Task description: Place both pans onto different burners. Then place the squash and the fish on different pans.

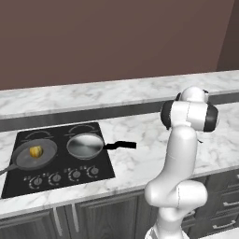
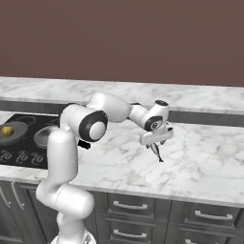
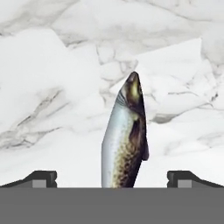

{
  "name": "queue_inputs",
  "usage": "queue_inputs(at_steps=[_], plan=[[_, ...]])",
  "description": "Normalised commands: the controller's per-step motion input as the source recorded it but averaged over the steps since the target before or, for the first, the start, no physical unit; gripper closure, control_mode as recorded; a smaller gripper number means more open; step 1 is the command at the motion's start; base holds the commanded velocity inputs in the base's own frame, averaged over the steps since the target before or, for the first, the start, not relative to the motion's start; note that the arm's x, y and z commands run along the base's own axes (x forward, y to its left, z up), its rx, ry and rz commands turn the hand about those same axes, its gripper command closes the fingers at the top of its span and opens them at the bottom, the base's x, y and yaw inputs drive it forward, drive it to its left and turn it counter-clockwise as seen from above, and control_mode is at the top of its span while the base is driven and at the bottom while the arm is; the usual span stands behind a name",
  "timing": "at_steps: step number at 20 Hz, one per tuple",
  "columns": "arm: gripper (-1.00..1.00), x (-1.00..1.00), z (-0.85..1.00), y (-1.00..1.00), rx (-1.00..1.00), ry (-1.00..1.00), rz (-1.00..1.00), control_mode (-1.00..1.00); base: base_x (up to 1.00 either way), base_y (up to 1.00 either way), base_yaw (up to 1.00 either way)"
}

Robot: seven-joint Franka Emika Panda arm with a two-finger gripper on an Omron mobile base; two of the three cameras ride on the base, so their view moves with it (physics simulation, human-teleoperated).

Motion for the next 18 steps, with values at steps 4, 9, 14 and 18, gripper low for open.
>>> queue_inputs(at_steps=[4, 9, 14, 18], plan=[[-1.0, 0.01, -0.15, -0.07, 0.0, 0.0, 0.0, -1.0, 0.0, 0.0, 0.0], [-1.0, 0.0, -0.15, -0.01, 0.0, 0.0, 0.0, -1.0, 0.0, 0.0, 0.0], [-1.0, 0.0, -0.16, 0.0, 0.0, 0.0, 0.0, -1.0, 0.0, 0.0, 0.0], [-1.0, 0.0, -0.15, 0.0, 0.0, 0.0, 0.0, -1.0, 0.0, 0.0, 0.0]])
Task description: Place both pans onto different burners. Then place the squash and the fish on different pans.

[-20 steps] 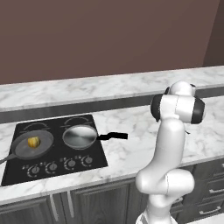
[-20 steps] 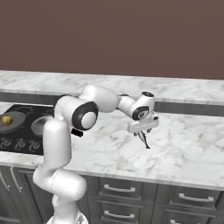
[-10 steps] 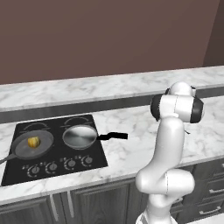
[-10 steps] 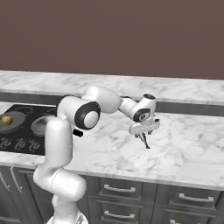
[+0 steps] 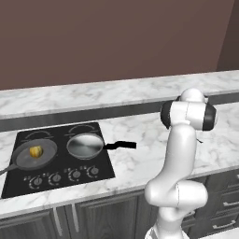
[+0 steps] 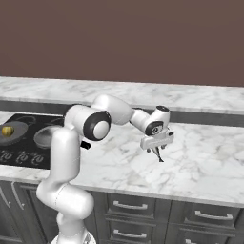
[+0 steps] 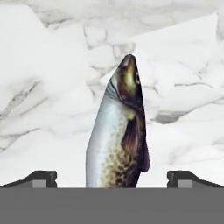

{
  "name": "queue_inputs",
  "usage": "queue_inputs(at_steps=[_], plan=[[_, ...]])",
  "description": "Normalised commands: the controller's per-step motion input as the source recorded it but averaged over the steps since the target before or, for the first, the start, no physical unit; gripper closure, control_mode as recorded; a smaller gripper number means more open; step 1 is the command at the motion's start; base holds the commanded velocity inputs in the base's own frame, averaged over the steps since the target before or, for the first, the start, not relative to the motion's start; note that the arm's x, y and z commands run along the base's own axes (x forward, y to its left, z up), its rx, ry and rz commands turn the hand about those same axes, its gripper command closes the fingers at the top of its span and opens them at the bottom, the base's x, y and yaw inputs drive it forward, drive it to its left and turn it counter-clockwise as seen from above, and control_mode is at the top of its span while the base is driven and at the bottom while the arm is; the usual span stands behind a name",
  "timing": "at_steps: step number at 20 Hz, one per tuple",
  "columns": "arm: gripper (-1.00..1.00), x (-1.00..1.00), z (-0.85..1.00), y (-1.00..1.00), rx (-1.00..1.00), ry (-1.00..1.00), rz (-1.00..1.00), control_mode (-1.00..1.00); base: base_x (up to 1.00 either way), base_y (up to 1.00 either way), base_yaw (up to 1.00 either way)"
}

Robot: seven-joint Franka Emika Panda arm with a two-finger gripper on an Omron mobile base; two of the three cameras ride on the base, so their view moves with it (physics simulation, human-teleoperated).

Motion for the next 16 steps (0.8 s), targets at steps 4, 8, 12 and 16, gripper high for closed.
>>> queue_inputs(at_steps=[4, 8, 12, 16], plan=[[-1.0, 0.0, -0.14, 0.0, 0.0, 0.0, 0.0, -1.0, 0.0, 0.0, 0.0], [-1.0, 0.0, -0.15, 0.0, 0.0, 0.0, 0.0, -1.0, 0.0, 0.0, 0.0], [1.0, 0.01, -0.04, 0.0, 0.0, 0.0, 0.0, -1.0, 0.0, 0.0, 0.0], [1.0, 0.0, 0.0, -0.01, 0.0, 0.0, 0.0, -1.0, 0.0, 0.0, 0.0]])
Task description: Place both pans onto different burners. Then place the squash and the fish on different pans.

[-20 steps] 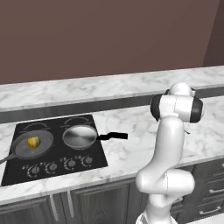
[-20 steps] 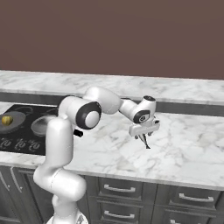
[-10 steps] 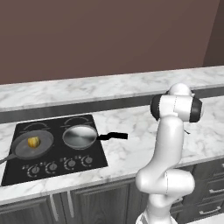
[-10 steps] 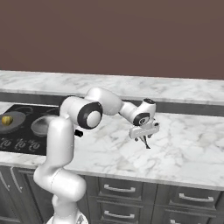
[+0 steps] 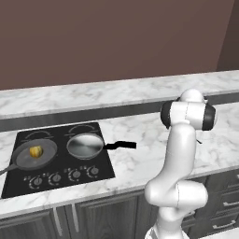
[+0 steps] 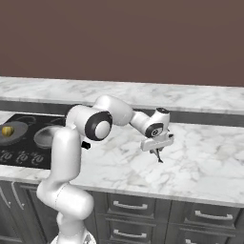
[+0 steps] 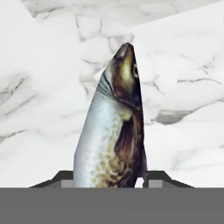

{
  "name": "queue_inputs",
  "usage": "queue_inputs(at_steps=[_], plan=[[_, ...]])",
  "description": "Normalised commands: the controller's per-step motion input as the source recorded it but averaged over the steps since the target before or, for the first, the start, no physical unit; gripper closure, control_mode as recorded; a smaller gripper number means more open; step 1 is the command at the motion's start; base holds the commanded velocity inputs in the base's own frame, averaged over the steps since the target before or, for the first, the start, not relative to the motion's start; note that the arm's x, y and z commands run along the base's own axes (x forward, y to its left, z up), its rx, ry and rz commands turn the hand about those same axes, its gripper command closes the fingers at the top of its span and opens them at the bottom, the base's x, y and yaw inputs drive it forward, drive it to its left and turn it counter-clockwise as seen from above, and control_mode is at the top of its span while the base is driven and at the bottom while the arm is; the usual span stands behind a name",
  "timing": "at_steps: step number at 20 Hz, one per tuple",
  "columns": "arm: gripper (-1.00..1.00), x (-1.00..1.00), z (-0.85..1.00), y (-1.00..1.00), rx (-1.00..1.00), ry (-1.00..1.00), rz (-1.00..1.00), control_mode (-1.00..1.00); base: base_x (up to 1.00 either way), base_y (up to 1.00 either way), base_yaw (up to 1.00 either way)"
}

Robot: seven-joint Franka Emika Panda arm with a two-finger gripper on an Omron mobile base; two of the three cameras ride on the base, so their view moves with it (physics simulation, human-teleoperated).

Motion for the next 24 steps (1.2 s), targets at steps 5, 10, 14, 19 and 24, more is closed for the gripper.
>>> queue_inputs(at_steps=[5, 10, 14, 19, 24], plan=[[1.0, -0.02, 0.09, 0.01, -0.01, -0.03, 0.0, -1.0, 0.0, 0.0, 0.0], [1.0, 0.0, 0.54, 0.04, 0.0, -0.02, 0.0, -1.0, 0.0, 0.0, 0.0], [1.0, 0.0, 0.48, 0.22, 0.0, 0.0, 0.0, -1.0, 0.0, 0.0, 0.0], [1.0, -0.07, 0.52, 0.38, 0.0, 0.0, 0.0, -1.0, 0.0, 0.0, 0.0], [1.0, -0.21, 0.45, 0.6, -0.01, 0.0, 0.0, -1.0, 0.0, 0.0, 0.0]])
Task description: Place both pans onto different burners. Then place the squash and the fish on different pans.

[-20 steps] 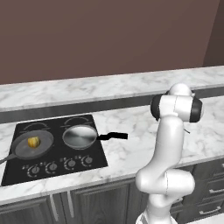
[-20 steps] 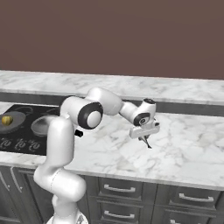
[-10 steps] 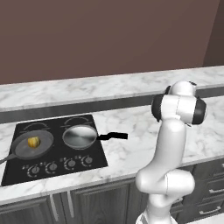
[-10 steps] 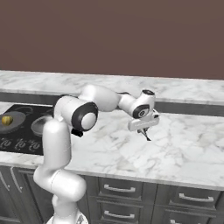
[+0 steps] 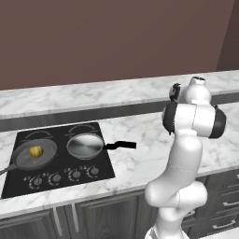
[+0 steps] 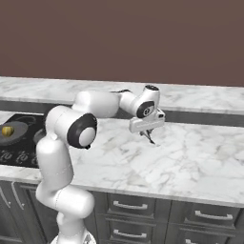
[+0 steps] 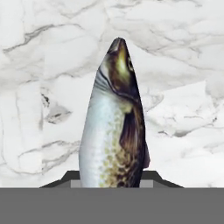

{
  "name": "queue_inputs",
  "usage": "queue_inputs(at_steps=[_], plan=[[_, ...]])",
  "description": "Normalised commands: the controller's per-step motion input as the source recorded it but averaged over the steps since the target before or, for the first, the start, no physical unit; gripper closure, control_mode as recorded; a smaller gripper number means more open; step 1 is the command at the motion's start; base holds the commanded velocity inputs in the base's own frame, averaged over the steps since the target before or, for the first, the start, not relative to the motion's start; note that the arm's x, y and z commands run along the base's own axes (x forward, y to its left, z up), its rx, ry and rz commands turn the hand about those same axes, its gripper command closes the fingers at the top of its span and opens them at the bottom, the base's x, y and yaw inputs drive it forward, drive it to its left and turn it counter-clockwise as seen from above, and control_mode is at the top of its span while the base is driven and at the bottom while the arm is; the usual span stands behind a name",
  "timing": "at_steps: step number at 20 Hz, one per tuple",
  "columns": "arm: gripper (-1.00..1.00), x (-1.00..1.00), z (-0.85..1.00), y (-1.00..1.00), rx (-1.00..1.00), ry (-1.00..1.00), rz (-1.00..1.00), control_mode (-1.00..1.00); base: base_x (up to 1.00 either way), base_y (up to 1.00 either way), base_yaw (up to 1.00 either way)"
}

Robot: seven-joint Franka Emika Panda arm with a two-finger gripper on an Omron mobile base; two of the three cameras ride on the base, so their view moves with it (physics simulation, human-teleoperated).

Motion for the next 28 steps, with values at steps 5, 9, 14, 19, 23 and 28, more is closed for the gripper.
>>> queue_inputs(at_steps=[5, 9, 14, 19, 23, 28], plan=[[1.0, -0.24, 0.25, 0.64, 0.0, 0.0, 0.0, -1.0, 0.0, 0.0, 0.0], [1.0, -0.23, 0.18, 0.76, -0.01, 0.0, 0.0, -1.0, 0.0, 0.0, 0.0], [1.0, -0.27, 0.22, 0.79, 0.0, 0.0, 0.01, -1.0, 0.0, 0.0, 0.0], [1.0, -0.26, 0.28, 0.85, 0.0, 0.0, 0.02, -1.0, 0.0, 0.0, 0.0], [1.0, -0.18, 0.21, 0.94, -0.02, 0.0, 0.03, -1.0, 0.0, 0.0, 0.0], [1.0, -0.01, 0.04, 0.89, -0.01, 0.0, 0.05, -1.0, 0.0, 0.0, 0.0]])
